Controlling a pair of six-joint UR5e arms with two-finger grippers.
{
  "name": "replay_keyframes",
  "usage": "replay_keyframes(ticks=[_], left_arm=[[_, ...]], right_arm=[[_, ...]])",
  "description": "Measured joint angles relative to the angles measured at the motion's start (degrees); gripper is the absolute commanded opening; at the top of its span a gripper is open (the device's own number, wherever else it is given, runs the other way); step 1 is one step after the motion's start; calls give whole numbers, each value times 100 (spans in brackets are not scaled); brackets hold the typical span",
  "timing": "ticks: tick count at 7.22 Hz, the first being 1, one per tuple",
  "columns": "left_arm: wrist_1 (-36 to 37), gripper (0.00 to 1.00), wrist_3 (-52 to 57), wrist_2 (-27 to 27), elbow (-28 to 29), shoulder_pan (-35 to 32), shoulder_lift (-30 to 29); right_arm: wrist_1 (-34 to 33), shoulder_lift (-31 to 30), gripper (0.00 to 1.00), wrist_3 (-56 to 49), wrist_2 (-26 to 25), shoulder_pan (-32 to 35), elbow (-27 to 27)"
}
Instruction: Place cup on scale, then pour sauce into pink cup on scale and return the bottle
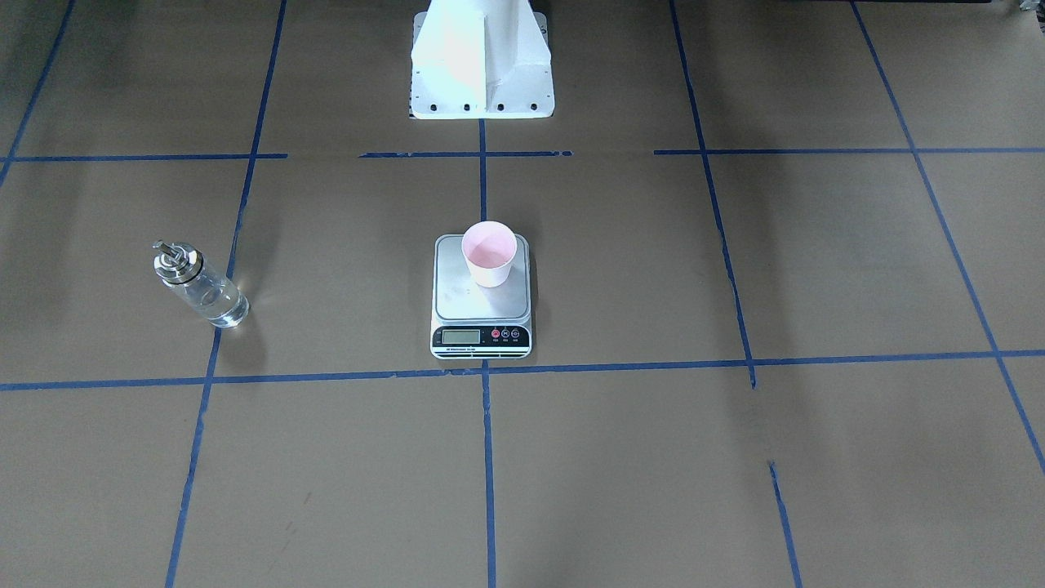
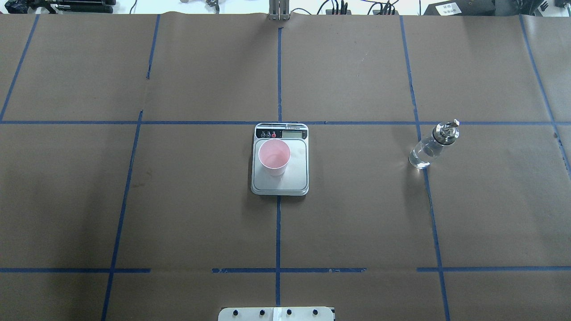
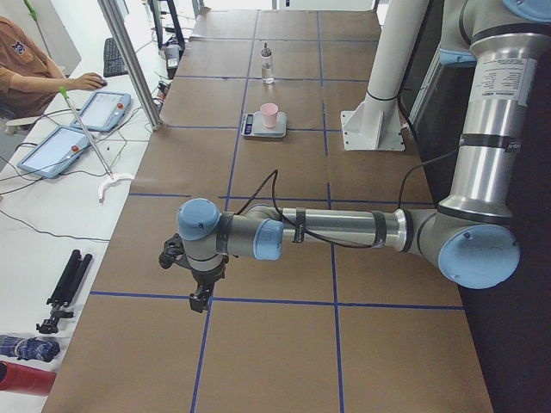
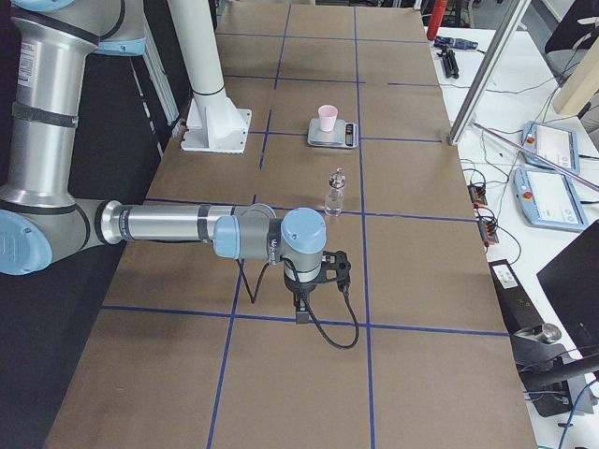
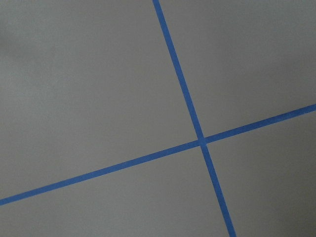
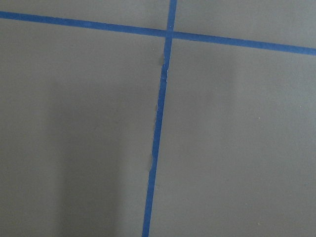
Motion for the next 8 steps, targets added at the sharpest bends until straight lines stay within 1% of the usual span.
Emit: replay_keyframes(ticks=[2, 5, 8], left_arm=[[26, 100, 0, -3, -2, 6, 64], [35, 100, -70, -35, -11, 12, 98], [-16, 100, -1145, -78, -9, 10, 106]], right_arm=[[20, 5, 100, -3, 71, 0, -238], [32, 38, 100, 202, 79, 0, -219], [36, 82, 100, 266, 71, -5, -226]])
